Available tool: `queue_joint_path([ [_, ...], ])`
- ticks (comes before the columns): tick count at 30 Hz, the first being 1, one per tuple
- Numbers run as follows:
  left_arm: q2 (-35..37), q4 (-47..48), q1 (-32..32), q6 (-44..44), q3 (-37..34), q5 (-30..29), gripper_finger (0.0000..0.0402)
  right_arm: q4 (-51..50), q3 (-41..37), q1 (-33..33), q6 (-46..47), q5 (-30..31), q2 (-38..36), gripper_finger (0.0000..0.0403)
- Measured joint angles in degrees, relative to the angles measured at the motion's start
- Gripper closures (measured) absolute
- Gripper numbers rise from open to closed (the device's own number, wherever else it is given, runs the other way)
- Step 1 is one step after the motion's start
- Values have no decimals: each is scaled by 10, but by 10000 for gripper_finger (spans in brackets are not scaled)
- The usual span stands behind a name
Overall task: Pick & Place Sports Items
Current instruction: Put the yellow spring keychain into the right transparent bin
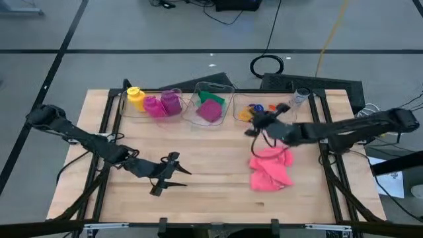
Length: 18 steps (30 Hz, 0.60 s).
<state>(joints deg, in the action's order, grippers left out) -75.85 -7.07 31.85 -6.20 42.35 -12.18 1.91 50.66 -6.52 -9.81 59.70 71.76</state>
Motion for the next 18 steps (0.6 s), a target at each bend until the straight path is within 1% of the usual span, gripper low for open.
queue_joint_path([
  [2,0,0,0,0,0,0,165,-1,-11,41,1,-1,-1,402],
  [4,0,1,0,0,0,0,165,0,-22,84,2,-20,-2,402],
  [6,0,1,0,0,0,0,165,0,-36,129,20,-73,-2,402],
  [9,0,10,0,0,0,0,165,-1,-56,200,80,-182,-2,402],
  [11,0,15,0,0,0,-1,165,0,-69,245,111,-234,-2,402],
  [14,0,18,0,-1,0,-3,165,0,-92,294,139,-271,-2,402],
  [18,0,18,0,-1,0,-4,165,0,-121,337,162,-313,-2,403],
])
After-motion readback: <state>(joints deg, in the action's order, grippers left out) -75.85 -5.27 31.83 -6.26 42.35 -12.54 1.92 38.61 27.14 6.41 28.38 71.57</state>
